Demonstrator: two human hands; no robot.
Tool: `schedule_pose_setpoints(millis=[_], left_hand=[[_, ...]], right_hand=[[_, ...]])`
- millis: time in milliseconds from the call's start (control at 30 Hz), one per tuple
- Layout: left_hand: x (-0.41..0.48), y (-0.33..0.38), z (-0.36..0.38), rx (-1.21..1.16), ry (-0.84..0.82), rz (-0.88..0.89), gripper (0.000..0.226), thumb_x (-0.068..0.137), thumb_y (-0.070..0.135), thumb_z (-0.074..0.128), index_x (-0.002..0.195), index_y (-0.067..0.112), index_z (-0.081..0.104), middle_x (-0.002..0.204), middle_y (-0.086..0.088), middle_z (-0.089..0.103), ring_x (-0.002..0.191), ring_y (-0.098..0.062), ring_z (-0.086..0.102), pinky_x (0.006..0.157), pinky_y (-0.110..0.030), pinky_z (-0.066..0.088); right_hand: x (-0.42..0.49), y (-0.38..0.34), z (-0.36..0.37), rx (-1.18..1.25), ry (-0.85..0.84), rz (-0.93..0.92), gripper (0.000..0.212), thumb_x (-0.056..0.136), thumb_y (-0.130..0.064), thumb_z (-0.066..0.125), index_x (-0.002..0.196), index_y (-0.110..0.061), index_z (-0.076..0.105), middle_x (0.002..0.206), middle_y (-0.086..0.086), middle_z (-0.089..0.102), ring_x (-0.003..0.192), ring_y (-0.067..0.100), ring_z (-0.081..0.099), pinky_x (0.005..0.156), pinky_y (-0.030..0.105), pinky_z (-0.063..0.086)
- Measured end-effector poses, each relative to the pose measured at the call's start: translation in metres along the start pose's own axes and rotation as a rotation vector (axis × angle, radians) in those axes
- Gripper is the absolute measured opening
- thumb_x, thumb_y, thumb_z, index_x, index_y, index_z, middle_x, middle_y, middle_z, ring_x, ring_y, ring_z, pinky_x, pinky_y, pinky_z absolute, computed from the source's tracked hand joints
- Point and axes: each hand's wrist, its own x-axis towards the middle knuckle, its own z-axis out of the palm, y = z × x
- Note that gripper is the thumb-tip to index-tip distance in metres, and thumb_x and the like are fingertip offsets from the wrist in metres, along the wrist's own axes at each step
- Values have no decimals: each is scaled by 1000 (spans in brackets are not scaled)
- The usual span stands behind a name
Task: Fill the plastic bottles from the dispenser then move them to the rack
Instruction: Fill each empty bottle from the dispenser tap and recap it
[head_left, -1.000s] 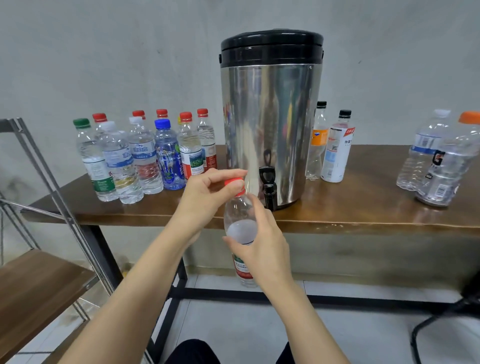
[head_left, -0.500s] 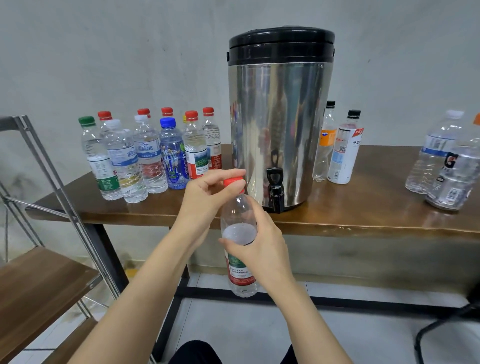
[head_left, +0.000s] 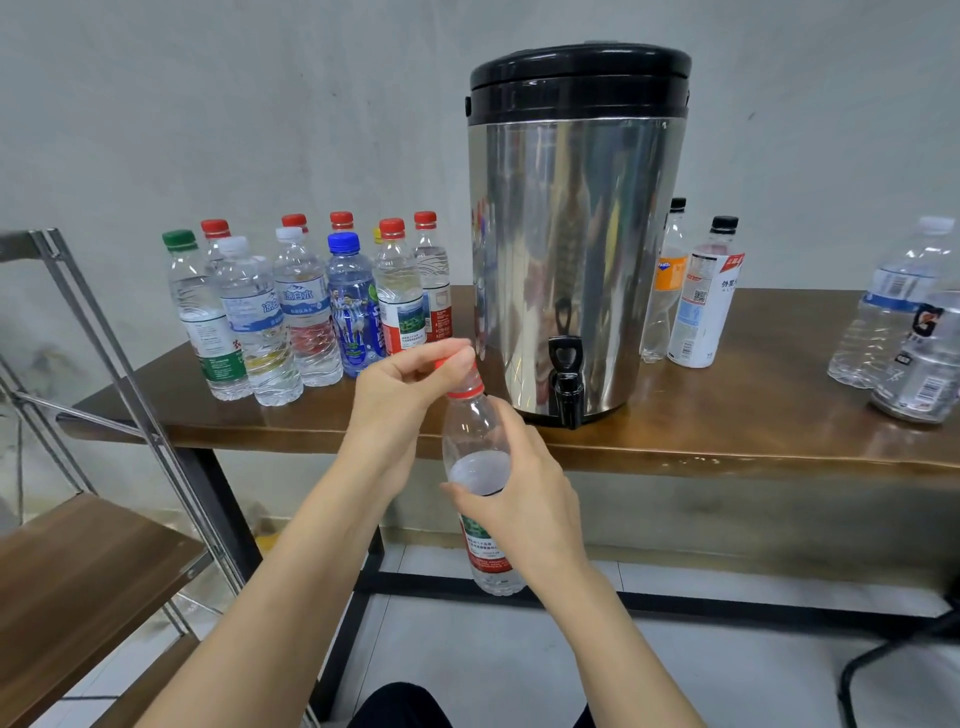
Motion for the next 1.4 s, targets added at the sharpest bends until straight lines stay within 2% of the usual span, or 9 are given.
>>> schedule_pose_setpoints(millis=[67, 167, 233, 333, 600, 800, 1067, 1233, 1400], left_hand=[[8, -4, -5, -44, 95, 19, 25, 72, 24, 79, 96, 19, 76, 96, 4, 76, 96, -8, 67, 90, -23, 52], [29, -26, -24, 90, 277, 66, 14, 83, 17, 76, 95, 24, 74, 88, 10, 74, 82, 1, 66, 85, -21, 55], [47, -50, -39, 227, 363, 53, 15, 84, 17, 77, 99, 22, 74, 97, 2, 74, 89, -7, 68, 90, -28, 55], [68, -82, -56, 516, 388, 21, 26, 86, 18, 75, 111, 13, 73, 109, -6, 72, 94, -14, 62, 89, -25, 47], [89, -120, -70, 1095, 230, -41, 42, 92, 28, 68, 131, 16, 62, 123, -12, 67, 118, -32, 55, 103, -44, 43], [77, -95, -51, 940, 216, 91, 48, 91, 24, 70, 136, 15, 57, 134, -10, 60, 121, -31, 56, 106, -47, 43], [44, -23, 28, 746, -101, 476, 38, 93, 19, 66, 131, 18, 60, 122, 10, 60, 110, -6, 55, 93, -12, 40], [41, -12, 63, 876, -330, 539, 47, 93, 19, 65, 139, 19, 54, 133, 2, 60, 119, -11, 55, 105, -28, 41], [47, -17, 76, 979, -404, 487, 42, 95, 18, 64, 136, 19, 57, 135, 1, 61, 128, -13, 51, 108, -26, 34]], right_hand=[[1, 1, 2, -3, 5, 15, 92, 76, -53, 77, 147, -47, 20, 139, -19, 45, 123, 9, 51, 94, 38, 50], [1, 5, 2, 19, 3, 54, 91, 76, -52, 77, 147, -47, 20, 138, -20, 46, 122, 6, 50, 94, 36, 49], [-1, 9, 2, 31, 4, 76, 92, 76, -52, 77, 147, -47, 21, 137, -20, 46, 121, 6, 50, 95, 36, 49], [-4, 12, 0, 55, 11, 93, 92, 75, -51, 78, 146, -49, 20, 133, -23, 47, 116, 2, 49, 96, 36, 50], [-7, 21, -13, 158, 105, 117, 90, 70, -46, 82, 142, -50, 28, 127, -25, 52, 115, 1, 53, 96, 37, 52], [-8, 36, -37, 238, 242, 148, 94, 70, -40, 83, 142, -55, 24, 131, -23, 53, 121, 5, 52, 97, 41, 52], [-17, 79, -48, 139, 375, 314, 81, 74, -37, 82, 134, -50, 30, 133, -20, 53, 117, 12, 55, 90, 44, 51], [-25, 101, -33, -10, 267, 403, 81, 80, -35, 79, 144, -35, 30, 143, -7, 39, 116, 23, 56, 79, 36, 48], [-24, 102, -20, -56, 114, 438, 83, 82, -35, 77, 147, -33, 25, 140, -4, 40, 115, 24, 55, 77, 32, 43]])
